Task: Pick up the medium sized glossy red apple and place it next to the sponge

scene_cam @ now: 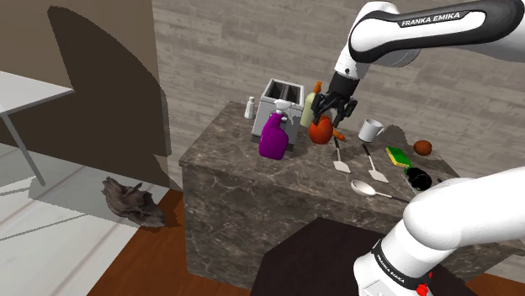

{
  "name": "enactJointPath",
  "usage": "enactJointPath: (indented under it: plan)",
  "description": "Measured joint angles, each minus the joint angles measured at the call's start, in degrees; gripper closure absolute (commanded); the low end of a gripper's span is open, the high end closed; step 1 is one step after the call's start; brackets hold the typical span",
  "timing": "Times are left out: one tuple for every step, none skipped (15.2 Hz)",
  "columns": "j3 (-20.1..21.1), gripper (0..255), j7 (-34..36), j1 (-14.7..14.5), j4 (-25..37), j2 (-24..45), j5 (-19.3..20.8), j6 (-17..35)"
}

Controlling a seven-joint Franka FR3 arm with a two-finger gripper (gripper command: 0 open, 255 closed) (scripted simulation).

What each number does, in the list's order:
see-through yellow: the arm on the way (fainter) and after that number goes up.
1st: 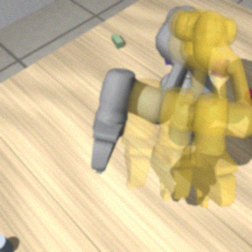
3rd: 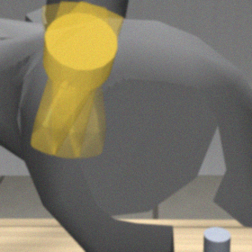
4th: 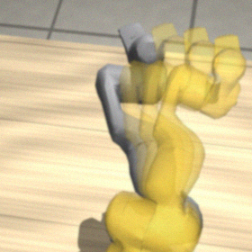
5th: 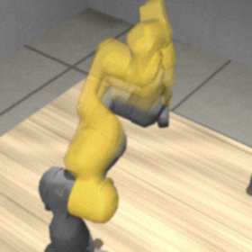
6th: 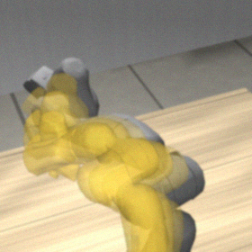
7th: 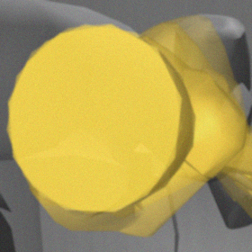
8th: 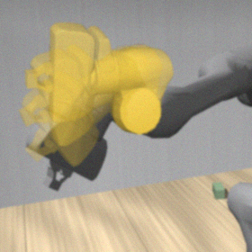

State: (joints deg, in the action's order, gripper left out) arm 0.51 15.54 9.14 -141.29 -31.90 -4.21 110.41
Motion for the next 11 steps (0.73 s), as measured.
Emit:
enactJointPath:
  plan:
    - [0.07, 255, 0.15, -0.04, 0.6, -0.07, -0.02, -0.67]
    - [0.14, 255, 0.28, -0.08, 1.39, -0.04, -0.04, -1.42]
    - [-0.03, 255, 0.13, 0.01, 1.99, -0.13, 0.06, -2.13]
    - [0.0, 255, 0.23, 0.0, 2.82, -0.18, 0.07, -3.0]
    - [-0.03, 255, 0.26, 0.01, 3.76, -0.11, 0.11, -3.86]
    - [-0.07, 255, 0.27, 0.03, 4.37, -0.24, 0.14, -4.61]
    - [-0.12, 255, 0.27, 0.06, 5.11, -0.29, 0.18, -5.4]
    - [-0.13, 255, 0.29, 0.06, 5.53, -0.43, 0.19, -5.95]
    - [-0.53, 255, -0.2, 0.27, 5.32, -0.79, 0.42, -6.13]
    - [-1.23, 255, -1.01, 0.64, 5.03, -1.46, 0.8, -6.58]
    - [-2.23, 255, -2.18, 1.17, 4.97, -2.0, 1.37, -7.12]
